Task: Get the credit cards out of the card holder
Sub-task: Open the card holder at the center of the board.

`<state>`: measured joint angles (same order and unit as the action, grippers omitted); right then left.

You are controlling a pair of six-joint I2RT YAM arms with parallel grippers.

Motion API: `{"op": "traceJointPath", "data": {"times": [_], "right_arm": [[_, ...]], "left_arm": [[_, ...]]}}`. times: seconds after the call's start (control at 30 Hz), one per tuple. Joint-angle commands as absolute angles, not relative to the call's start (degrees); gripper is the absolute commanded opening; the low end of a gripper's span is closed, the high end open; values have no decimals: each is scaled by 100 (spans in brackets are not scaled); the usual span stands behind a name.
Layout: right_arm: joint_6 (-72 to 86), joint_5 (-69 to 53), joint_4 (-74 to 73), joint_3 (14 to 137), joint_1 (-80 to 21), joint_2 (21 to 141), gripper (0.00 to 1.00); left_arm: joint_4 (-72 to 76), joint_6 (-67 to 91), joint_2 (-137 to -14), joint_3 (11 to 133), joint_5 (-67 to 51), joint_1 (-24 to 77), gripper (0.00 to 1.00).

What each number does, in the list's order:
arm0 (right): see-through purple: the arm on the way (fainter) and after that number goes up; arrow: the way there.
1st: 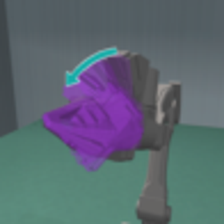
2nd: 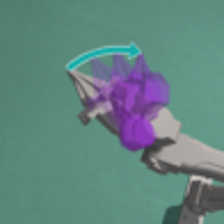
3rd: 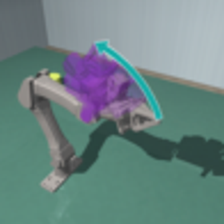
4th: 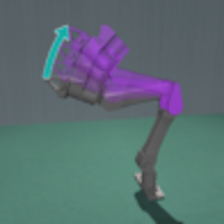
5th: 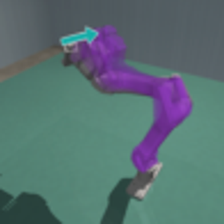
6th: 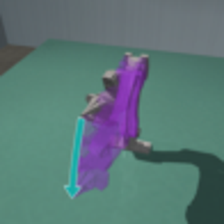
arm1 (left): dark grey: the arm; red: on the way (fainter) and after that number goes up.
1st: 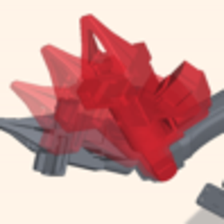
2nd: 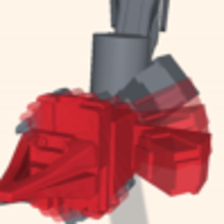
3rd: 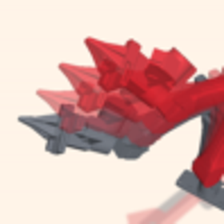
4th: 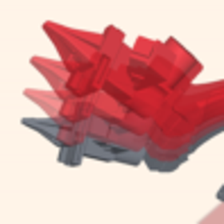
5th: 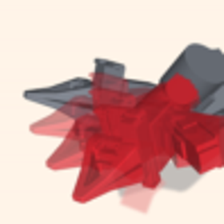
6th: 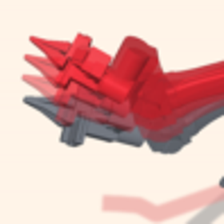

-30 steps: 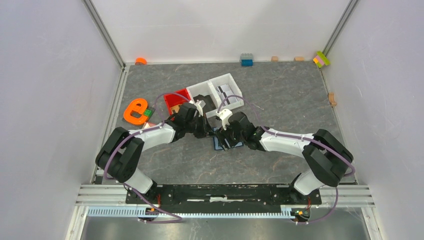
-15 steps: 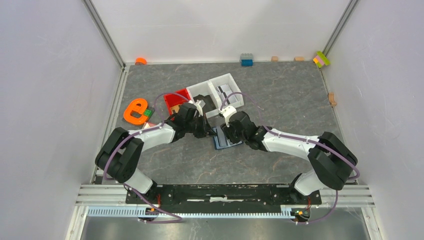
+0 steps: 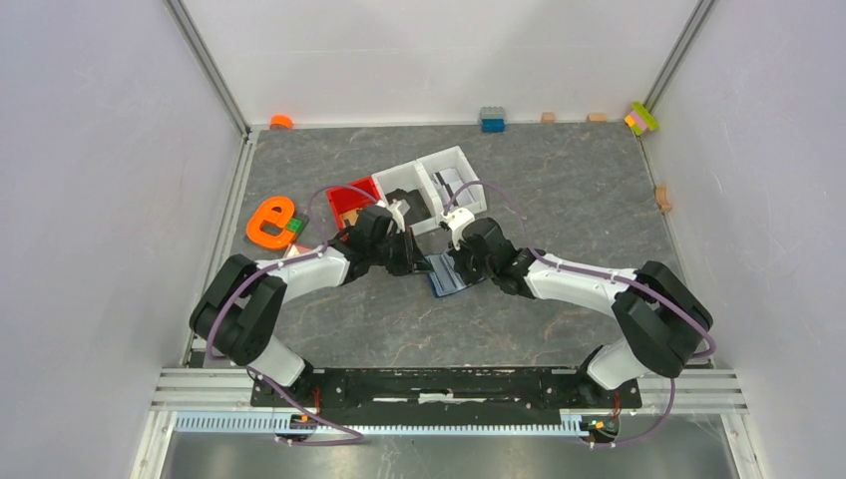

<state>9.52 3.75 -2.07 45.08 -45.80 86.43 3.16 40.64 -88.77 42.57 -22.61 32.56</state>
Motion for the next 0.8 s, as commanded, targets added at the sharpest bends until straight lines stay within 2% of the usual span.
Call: {"op": "traceJointPath", "data": {"times": [0.0, 0.1, 0.17, 0.27, 0.4, 0.47, 0.53, 0.6, 0.67, 0.7, 0.77], "right_arm": [[1040, 23, 193, 4366, -4454, 8613, 0], [1122, -171, 313, 4290, -4379, 8578, 0], [1160, -251, 355, 4265, -4346, 8577, 0], [1216, -380, 441, 4230, -4317, 8578, 0], [1288, -628, 561, 4195, -4306, 8583, 0], [1318, -720, 607, 4171, -4298, 8568, 0], [1336, -748, 648, 4143, -4289, 8539, 0], [1354, -722, 659, 4123, -4273, 8505, 0], [1360, -663, 647, 4105, -4246, 8477, 0], [1355, -614, 613, 4113, -4237, 8451, 1], [1343, -473, 563, 4111, -4203, 8388, 9]], "left_arm": [[702, 4032, -8599, 4149, -2369, 3190, 30], [949, 4188, -8658, 4047, -2540, 3125, 49], [1018, 4220, -8763, 4051, -2664, 3120, 56], [1154, 4261, -8870, 4047, -2798, 3120, 61], [1233, 4288, -9078, 4078, -2839, 3121, 60], [1298, 4324, -9259, 4128, -2888, 3121, 56], [1300, 4378, -9504, 4207, -2923, 3125, 45], [1344, 4444, -9697, 4254, -2892, 3120, 32], [1421, 4497, -9831, 4276, -2896, 3113, 9], [1437, 4508, -9855, 4285, -2920, 3101, 3], [1484, 4509, -9752, 4244, -2983, 3079, 2]]}}
